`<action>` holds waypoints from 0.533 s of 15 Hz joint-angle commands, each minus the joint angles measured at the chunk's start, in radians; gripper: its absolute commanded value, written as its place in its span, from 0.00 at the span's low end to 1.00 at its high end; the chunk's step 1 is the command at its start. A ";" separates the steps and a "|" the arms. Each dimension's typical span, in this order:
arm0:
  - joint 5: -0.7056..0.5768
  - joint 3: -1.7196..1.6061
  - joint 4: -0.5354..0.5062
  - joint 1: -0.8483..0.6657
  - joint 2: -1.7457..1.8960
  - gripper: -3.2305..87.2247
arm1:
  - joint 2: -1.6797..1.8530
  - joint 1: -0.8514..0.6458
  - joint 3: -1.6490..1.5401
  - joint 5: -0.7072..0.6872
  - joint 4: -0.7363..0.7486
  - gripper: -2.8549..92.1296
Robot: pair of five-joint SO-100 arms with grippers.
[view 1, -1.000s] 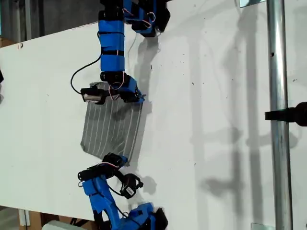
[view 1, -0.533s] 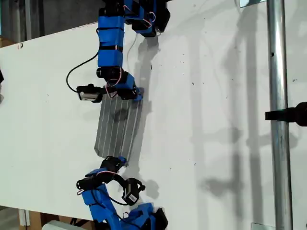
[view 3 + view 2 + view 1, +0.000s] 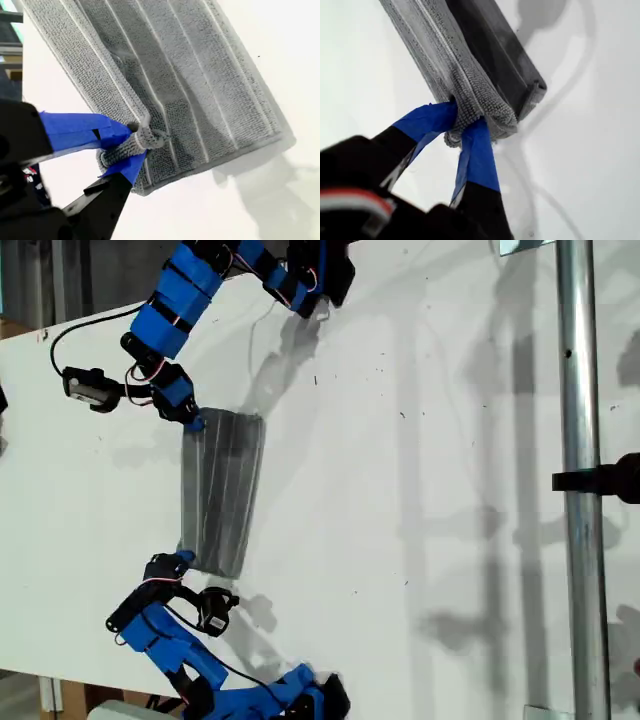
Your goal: Grasp corners of a towel and fold twice.
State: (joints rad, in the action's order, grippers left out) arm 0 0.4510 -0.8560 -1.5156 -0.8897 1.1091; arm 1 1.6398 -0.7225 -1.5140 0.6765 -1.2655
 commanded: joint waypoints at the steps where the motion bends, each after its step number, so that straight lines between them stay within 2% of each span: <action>1: -0.008 -0.017 -0.008 -0.025 0.063 0.00 | 0.097 0.008 0.015 -0.015 0.018 0.03; 5: 0.084 -0.040 -0.124 0.040 -0.025 0.02 | 0.014 0.160 -0.259 0.129 0.164 0.03; 8: 0.115 -0.057 -0.152 0.037 -0.095 0.05 | -0.107 0.193 -0.354 0.186 0.281 0.03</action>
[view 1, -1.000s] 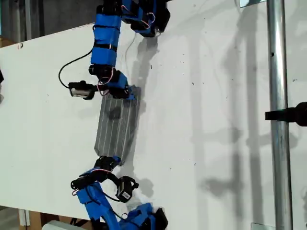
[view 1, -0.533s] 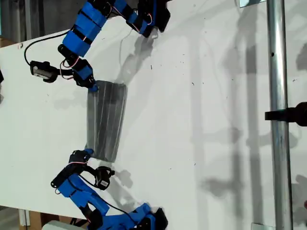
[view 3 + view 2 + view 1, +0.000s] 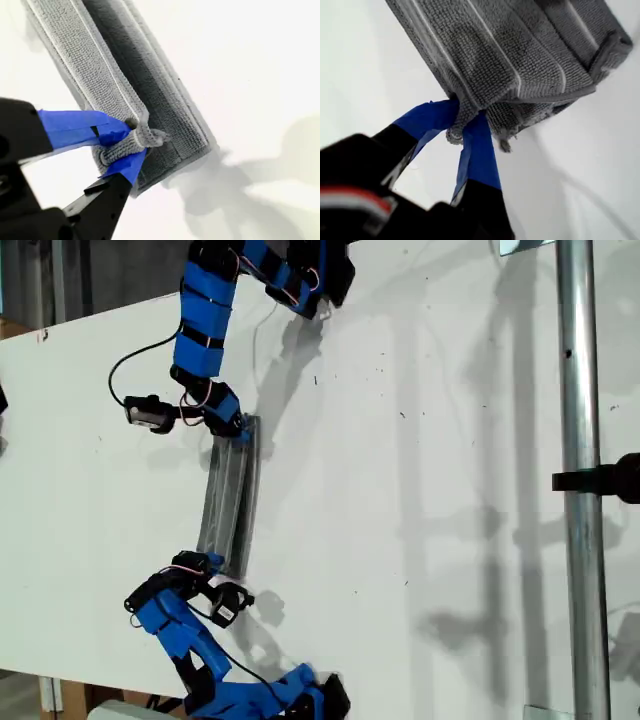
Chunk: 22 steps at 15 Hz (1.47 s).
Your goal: Grasp corners of a towel and fold twice.
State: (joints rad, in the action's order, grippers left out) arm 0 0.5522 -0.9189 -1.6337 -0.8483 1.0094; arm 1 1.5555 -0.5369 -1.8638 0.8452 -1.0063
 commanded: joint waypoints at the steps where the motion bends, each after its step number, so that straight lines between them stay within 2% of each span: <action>1: 0.017 0.012 -0.032 -0.005 -0.008 0.04 | -0.046 0.002 -0.002 0.015 0.044 0.03; 4: 0.035 0.064 -0.037 -0.061 0.003 0.01 | -0.063 -0.126 0.135 -0.075 -0.060 0.03; 8: 0.046 -0.061 -0.048 -0.037 -0.032 0.03 | -0.204 -0.049 0.118 -0.017 -0.069 0.03; 9: 0.049 -0.058 -0.052 -0.025 -0.051 0.15 | -0.272 -0.061 0.147 0.005 -0.115 0.06; 10: 0.052 -0.080 -0.060 -0.014 -0.037 0.34 | -0.319 -0.066 0.196 0.043 -0.210 0.22; 12: 0.066 -0.179 -0.061 -0.008 0.130 0.44 | -0.210 -0.040 0.227 0.058 -0.305 0.32; 14: 0.112 -0.252 -0.060 -0.012 0.385 0.42 | 0.012 -0.057 0.276 0.055 -0.420 0.38; 15: 0.123 -0.273 -0.058 0.000 0.518 0.40 | 0.130 -0.077 0.281 0.060 -0.480 0.39; 17: 0.144 -0.354 -0.044 0.054 0.755 0.36 | 0.430 -0.121 0.107 0.101 -0.497 0.40; 18: 0.170 -0.423 -0.029 0.109 0.867 0.36 | 0.601 -0.158 -0.066 0.123 -0.456 0.41; 20: 0.225 -0.686 0.103 0.249 1.164 0.32 | 0.943 -0.221 -0.454 0.160 -0.318 0.42; 22: 0.304 -0.908 0.164 0.370 1.440 0.28 | 1.091 -0.209 -0.707 0.222 -0.160 0.42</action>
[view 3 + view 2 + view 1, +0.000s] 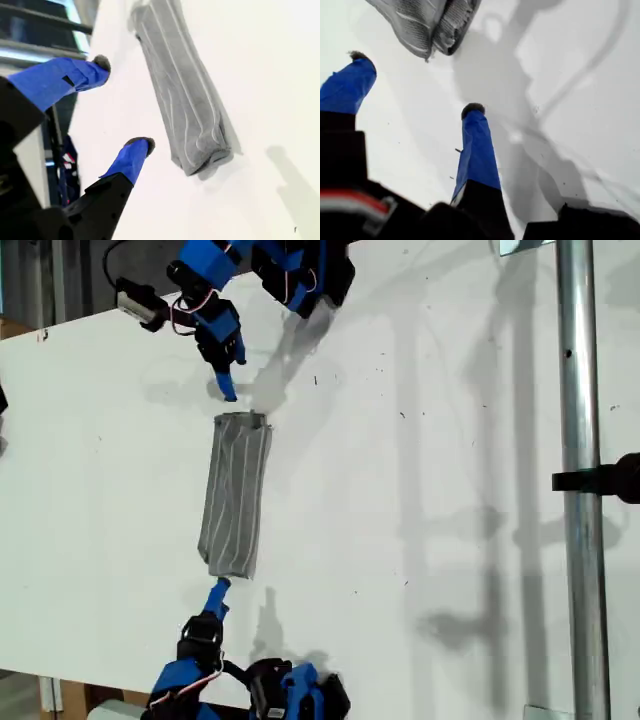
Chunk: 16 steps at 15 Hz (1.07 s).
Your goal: Grasp corners of a towel and fold twice.
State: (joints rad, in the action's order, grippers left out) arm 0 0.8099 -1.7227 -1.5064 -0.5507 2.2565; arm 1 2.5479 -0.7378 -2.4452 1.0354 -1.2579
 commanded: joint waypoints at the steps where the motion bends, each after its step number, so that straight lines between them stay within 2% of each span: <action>1: 0.087 -0.201 0.069 0.138 0.313 0.26 | 0.067 0.012 -0.160 0.064 0.176 0.43; 4: 0.175 -0.503 0.276 0.344 0.670 0.21 | -0.256 0.049 -0.103 0.091 0.502 0.44; 6: 0.212 -0.583 0.287 0.396 0.779 0.19 | -0.522 0.055 -0.025 0.094 0.672 0.44; 8: 0.236 -0.597 0.279 0.416 0.785 0.18 | -0.736 0.055 0.055 0.132 0.744 0.44; 12: 0.230 -0.606 0.270 0.413 0.802 0.17 | -0.888 0.083 0.156 0.149 0.887 0.43; 13: 0.233 -0.606 0.261 0.413 0.807 0.17 | -0.917 0.087 0.163 0.150 0.962 0.38; 14: 0.236 -0.604 0.252 0.413 0.816 0.17 | -0.920 0.083 0.163 0.202 0.983 0.04; 15: 0.239 -0.598 0.245 0.417 0.824 0.17 | -0.907 0.075 0.150 0.222 0.980 0.03; 16: 0.249 -0.595 0.229 0.419 0.833 0.17 | -0.873 0.067 0.150 0.202 0.910 0.03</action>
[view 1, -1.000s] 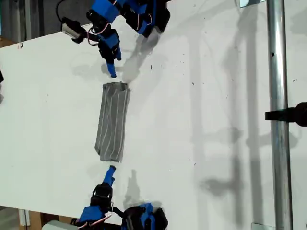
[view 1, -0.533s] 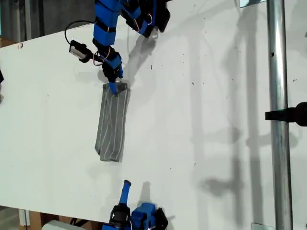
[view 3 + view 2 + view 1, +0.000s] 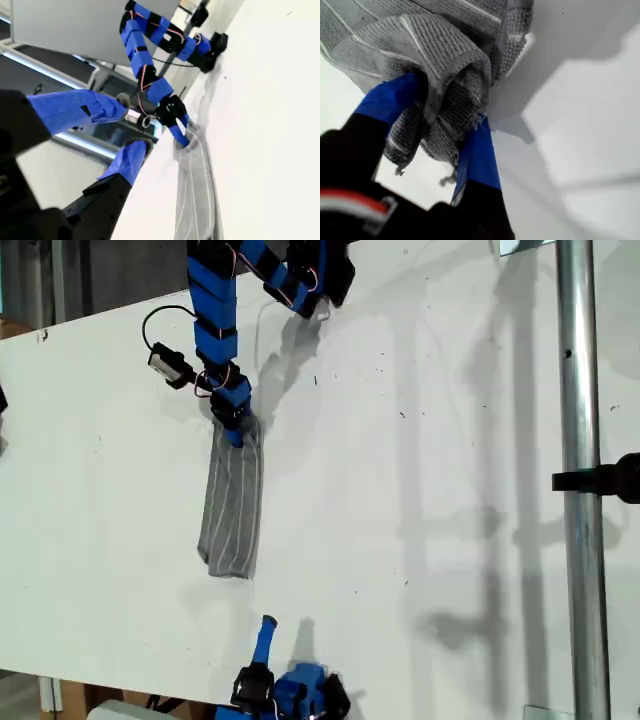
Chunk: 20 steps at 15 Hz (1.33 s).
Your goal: Grasp corners of a towel and fold twice.
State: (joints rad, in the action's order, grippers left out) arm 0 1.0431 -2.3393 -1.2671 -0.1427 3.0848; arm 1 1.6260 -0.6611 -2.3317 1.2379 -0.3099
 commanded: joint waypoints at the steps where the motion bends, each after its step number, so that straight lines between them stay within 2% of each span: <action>1: 0.018 0.015 -0.018 0.014 0.020 0.17 | 0.097 -0.018 0.054 -0.040 -0.187 0.03; 4: 0.006 -0.009 -0.015 0.014 0.041 0.17 | 0.255 0.008 0.204 -0.183 -0.861 0.03; 5: 0.003 -0.014 -0.011 0.015 0.043 0.17 | 0.252 0.029 0.284 -0.201 -1.135 0.03; 6: 0.003 -0.018 -0.008 0.017 0.046 0.17 | 0.252 0.061 0.330 -0.193 -1.325 0.03; 7: 0.000 -0.028 -0.003 0.018 0.055 0.16 | 0.284 0.101 0.359 -0.176 -1.379 0.03; 8: -0.002 -0.035 0.002 0.018 0.061 0.16 | 0.405 0.147 0.339 -0.178 -1.187 0.03; 9: -0.006 -0.040 0.003 0.018 0.064 0.16 | 0.534 0.192 0.272 -0.173 -0.888 0.03; 11: -0.005 -0.035 0.002 0.020 0.066 0.16 | 0.497 0.209 0.275 -0.161 -0.586 0.03; 13: 0.003 -0.043 -0.002 0.025 0.075 0.15 | 0.434 0.215 0.253 -0.141 -0.422 0.03; 15: 0.002 -0.052 0.003 0.026 0.084 0.15 | 0.356 0.213 0.242 -0.137 -0.319 0.03; 16: 0.002 -0.052 0.003 0.026 0.087 0.15 | 0.341 0.210 0.224 -0.135 -0.264 0.06; 17: 0.002 -0.052 0.002 0.028 0.091 0.15 | 0.353 0.213 0.190 -0.135 -0.172 0.30; 18: 0.002 -0.052 0.000 0.028 0.094 0.15 | 0.393 0.206 0.140 -0.133 -0.051 0.26; 19: 0.002 -0.057 0.000 0.028 0.095 0.15 | 0.457 0.186 0.086 -0.133 0.058 0.16; 20: 0.000 -0.064 0.005 0.028 0.100 0.15 | 0.532 0.152 0.057 -0.133 0.114 0.12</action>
State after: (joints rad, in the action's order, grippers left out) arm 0 1.0400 -2.4099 -1.2824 -0.1227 3.1830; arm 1 2.0387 -0.4709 -2.2688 1.0968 -0.2915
